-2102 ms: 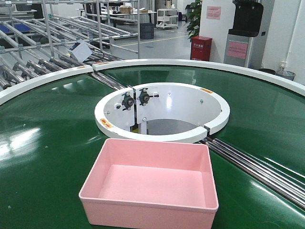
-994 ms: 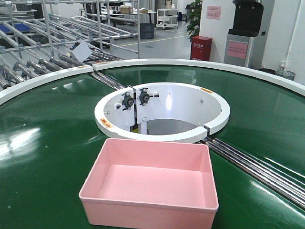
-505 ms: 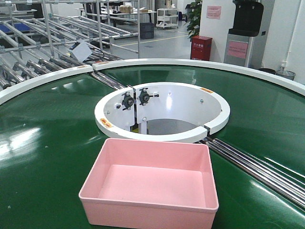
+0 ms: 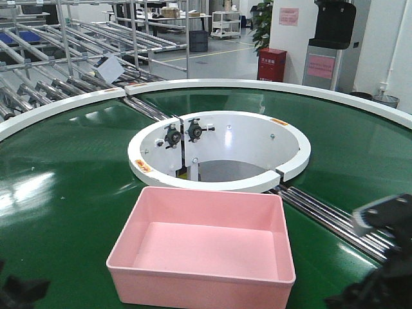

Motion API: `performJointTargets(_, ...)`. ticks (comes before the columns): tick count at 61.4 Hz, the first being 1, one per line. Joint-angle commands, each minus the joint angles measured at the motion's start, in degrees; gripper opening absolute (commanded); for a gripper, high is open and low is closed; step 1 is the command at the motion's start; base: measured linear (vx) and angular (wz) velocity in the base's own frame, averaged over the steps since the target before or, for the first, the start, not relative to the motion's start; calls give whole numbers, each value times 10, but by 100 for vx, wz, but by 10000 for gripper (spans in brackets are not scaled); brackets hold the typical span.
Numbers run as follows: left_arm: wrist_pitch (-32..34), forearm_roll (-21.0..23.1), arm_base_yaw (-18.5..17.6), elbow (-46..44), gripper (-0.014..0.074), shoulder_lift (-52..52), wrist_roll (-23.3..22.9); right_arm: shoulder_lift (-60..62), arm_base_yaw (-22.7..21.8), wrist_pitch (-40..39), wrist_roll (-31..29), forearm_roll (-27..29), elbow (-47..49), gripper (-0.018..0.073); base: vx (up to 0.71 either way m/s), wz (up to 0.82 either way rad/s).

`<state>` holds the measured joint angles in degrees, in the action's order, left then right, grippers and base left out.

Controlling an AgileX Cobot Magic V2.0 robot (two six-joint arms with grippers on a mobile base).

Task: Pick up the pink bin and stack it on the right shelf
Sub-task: 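Close both grippers on the opposite rims of the pink bin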

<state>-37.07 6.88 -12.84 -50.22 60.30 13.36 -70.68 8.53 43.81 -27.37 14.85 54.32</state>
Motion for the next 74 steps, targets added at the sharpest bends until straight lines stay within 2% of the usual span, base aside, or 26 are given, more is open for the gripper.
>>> performJointTargets(1, 22, 9, -10, -69, 592, 60, 9, -40, 35, -25, 49, -51, 72, 668, 0, 0)
performJointTargets(5, -6, 10, -10, -122, 591, 113, 8, -83, 53, -9, 121, -95, 117, 654, 0, 0)
performJointTargets(11, -57, 10, -10, -206, 591, 196, -3, -148, 63, 74, 217, -149, 205, 627, 0, 0)
performJointTargets(21, -108, 10, -10, -342, 591, 332, -19, -251, 63, 185, 309, -165, 351, 580, 0, 0)
performJointTargets(36, -196, 0, -20, -546, 591, 514, -63, -377, 63, 245, 361, -164, 504, 568, 0, 0)
performJointTargets(49, -242, -15, -23, -682, 591, 613, -124, -463, 63, 257, 401, -161, 583, 568, 0, 0)
performJointTargets(62, -246, -26, -23, -712, 591, 650, -146, -522, 63, 242, 419, -154, 624, 545, 0, 0)
performJointTargets(74, -243, -29, -23, -712, 583, 664, -155, -546, 63, 230, 433, -161, 626, 458, 0, 0)
